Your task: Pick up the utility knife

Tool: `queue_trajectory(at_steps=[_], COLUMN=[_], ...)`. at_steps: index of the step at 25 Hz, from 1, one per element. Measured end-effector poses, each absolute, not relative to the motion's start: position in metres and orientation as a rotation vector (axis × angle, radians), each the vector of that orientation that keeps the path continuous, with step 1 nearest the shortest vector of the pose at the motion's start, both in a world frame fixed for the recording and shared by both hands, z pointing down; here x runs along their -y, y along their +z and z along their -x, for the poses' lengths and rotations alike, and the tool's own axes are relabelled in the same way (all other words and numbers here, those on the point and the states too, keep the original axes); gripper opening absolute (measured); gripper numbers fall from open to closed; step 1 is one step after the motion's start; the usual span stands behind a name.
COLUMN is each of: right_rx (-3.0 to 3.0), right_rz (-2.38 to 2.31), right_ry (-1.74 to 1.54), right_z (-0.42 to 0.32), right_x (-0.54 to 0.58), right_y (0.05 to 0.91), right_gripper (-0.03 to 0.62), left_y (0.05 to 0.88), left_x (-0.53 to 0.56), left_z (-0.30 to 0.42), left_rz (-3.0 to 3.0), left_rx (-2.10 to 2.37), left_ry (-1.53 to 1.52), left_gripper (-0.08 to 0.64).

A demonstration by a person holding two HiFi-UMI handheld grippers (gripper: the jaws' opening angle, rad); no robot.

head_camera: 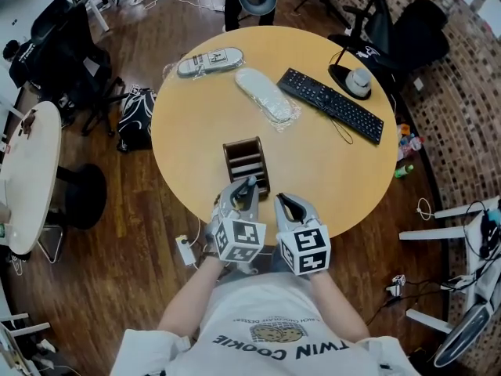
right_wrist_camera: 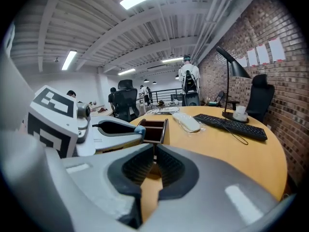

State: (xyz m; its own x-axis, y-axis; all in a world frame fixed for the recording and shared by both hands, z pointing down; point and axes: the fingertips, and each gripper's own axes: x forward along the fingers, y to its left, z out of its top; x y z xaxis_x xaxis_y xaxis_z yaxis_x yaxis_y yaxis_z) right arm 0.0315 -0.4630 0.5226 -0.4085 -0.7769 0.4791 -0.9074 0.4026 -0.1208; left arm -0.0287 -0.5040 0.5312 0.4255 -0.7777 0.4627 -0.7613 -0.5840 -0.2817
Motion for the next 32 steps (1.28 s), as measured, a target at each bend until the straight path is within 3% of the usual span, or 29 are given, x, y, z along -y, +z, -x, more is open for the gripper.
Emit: queue_trajectory(at_steps=[18, 32], right_rx=[2.313, 2.365], right_rz=[-1.547, -1.515], right_ry=[0.479, 0.464], right_z=[0.021, 0.02], right_x=[0.427, 0.391], right_y=[0.498, 0.488], right_gripper=[0.015, 0.015], left_y=[0.466, 0.466], left_x=[0.464, 0.411], left_z=[0.084, 0.074], left_rz=[2.936, 2.994], left_rx=[-1.486, -1.535], left_ry=[-0.386, -0.348], left_gripper=[0.069, 0.069])
